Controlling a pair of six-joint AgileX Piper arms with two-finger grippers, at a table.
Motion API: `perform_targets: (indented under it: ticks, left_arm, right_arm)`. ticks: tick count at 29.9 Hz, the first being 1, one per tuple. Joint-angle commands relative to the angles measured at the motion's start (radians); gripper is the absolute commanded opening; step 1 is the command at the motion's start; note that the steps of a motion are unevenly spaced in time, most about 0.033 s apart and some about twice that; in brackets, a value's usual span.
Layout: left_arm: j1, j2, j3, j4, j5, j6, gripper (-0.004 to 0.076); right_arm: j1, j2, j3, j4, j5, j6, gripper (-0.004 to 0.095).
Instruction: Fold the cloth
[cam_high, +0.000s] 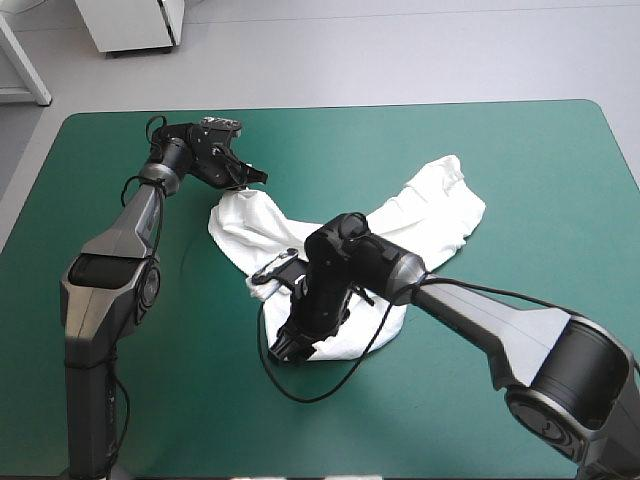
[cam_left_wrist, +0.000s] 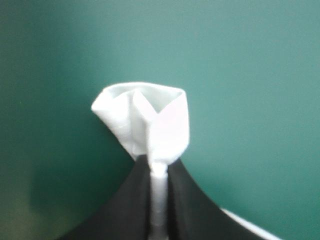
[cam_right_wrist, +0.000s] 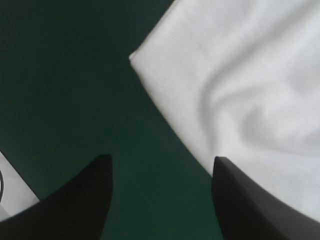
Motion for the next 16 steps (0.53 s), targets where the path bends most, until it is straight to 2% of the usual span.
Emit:
perform_targets:
  ticks: [1, 11, 14, 16]
  left_arm:
    - [-0.009, -0.053, -0.022, -0.02, -0.036, -0.017, -0.0009]
    - [-0.009, -0.053, -0.022, -0.029, -0.06, -0.058, -0.0009]
    - [-0.009, -0.053, -0.022, -0.036, -0.064, -0.058, -0.0009]
    - [-0.009, -0.053, -0.022, -0.036, -0.067, -0.058, -0.0009]
  right_arm:
    - [0.033, -0.008, -0.021, 0.009, -0.039, -0.012, 0.0558]
    - [0.035, 0.091, -0.021, -0.017, -0.098, 0.007, 0.0552]
    - [0.035, 0.125, -0.021, -0.015, -0.086, 0.027, 0.0509]
    - [0.044, 0.149, -0.021, -0.015, -0.065, 0.041, 0.0437]
